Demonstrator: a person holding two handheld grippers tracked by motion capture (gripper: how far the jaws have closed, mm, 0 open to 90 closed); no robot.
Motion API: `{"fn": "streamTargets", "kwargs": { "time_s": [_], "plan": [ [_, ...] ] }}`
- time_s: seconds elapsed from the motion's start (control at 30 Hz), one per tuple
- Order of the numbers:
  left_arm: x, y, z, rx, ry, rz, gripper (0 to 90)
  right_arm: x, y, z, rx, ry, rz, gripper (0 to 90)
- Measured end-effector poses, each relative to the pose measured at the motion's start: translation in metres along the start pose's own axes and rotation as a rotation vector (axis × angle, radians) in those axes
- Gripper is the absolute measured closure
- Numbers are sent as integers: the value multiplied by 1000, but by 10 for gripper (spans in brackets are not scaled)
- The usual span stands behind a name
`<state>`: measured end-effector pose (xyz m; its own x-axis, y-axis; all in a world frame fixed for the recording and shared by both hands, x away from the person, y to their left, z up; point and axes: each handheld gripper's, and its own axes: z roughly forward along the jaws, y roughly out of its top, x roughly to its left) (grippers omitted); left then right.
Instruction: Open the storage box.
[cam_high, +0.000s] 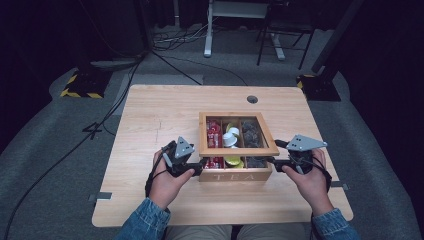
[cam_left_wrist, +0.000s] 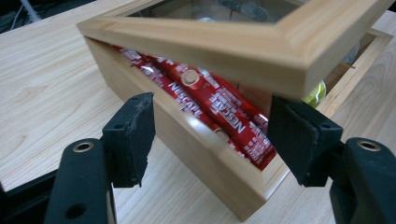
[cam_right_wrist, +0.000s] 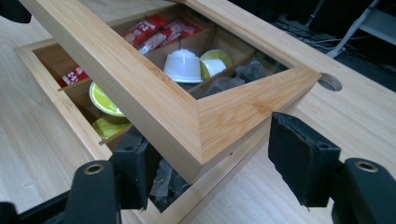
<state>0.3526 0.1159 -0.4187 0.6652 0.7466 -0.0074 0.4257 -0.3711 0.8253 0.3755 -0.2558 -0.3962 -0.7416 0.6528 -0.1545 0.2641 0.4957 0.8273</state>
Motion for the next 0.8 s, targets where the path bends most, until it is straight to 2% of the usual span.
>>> {"fn": "streamTargets", "kwargs": {
  "time_s": [0.17,0.37,0.4,0.47,0.63,0.8],
  "plan": [
    [7,-5,-7,3,21,-18,326,-5,8,-2,-14,4,-2,342],
    [19,-16,-18,6,67,-61,324,-14,22,-6,-36,7,-13,339],
    [23,-21,-21,21,90,-73,324,-15,25,-6,-40,5,-15,342],
    [25,-25,-23,28,96,-71,324,-16,27,-7,-40,4,-14,345],
    [32,-43,-32,52,131,-110,324,-25,38,-8,-76,17,-6,352],
    [35,-63,-37,61,156,-95,323,-35,46,-6,-105,27,8,352]
  ]
}}
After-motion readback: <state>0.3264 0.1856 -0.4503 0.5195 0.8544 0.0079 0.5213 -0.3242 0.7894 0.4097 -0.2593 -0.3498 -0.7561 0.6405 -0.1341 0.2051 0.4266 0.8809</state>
